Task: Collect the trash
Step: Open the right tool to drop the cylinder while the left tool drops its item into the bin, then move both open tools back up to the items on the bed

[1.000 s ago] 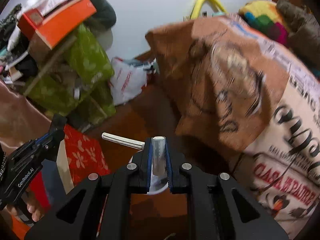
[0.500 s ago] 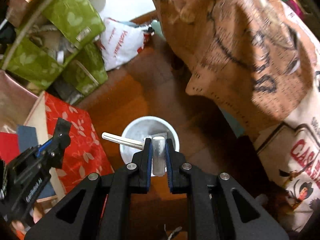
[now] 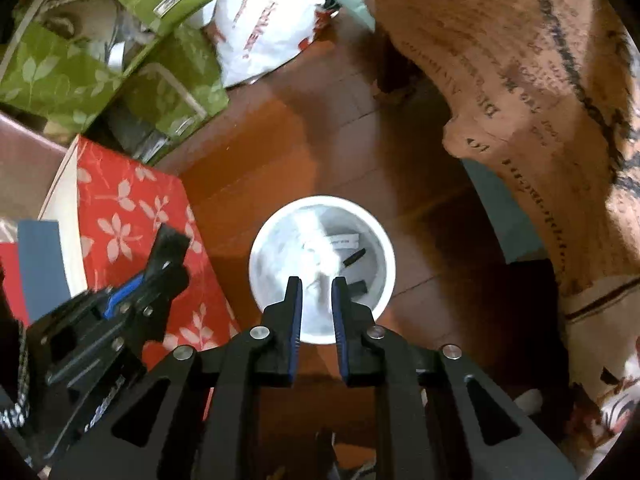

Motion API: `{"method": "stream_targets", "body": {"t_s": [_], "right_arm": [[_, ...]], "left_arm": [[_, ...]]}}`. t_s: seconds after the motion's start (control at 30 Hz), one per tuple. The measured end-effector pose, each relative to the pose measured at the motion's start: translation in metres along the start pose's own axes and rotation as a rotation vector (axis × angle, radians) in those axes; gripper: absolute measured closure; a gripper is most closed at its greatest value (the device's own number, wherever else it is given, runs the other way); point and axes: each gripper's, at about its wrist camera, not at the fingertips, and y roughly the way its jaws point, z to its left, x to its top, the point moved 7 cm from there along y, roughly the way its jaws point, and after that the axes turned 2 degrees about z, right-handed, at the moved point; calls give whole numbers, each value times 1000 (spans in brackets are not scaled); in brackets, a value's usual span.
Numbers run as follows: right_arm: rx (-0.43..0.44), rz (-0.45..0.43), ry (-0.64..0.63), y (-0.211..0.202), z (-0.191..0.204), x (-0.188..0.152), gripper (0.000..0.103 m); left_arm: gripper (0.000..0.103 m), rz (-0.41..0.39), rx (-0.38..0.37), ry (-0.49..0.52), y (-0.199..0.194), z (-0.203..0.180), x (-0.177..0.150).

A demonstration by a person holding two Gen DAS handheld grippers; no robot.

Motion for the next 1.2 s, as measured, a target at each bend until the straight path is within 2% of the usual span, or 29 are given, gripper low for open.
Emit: {"method": "stream_targets", "body": {"t_s": [0.4, 0.5, 0.7, 0.77, 0.8, 0.93, 1.03, 1.2], "right_arm": [[-6, -25, 16, -18, -14, -1, 89], [-17, -41, 15, -26, -14, -1, 89], [-13, -82, -13, -48, -9, -4, 88], [-15, -105, -29, -58, -8, -7, 85], [-18, -124, -36, -65, -7, -8, 80], [-28, -211, -50, -94, -4, -12, 51], [-43, -264, -57, -116, -5, -16, 50], [-46, -346, -56, -153, -13, -26, 50]], "left_arm": [[94, 57, -27, 12, 17, -15, 3], [82, 64, -16, 1, 15, -15, 5], [80, 24, 2, 21, -7, -22, 8], [79, 1, 11, 30, -19, -26, 11], [78, -7, 14, 32, -24, -27, 12], [69, -55, 19, 36, -50, -34, 15], [62, -93, 26, 38, -72, -42, 15], [59, -153, 32, 68, -106, -60, 14]]}}
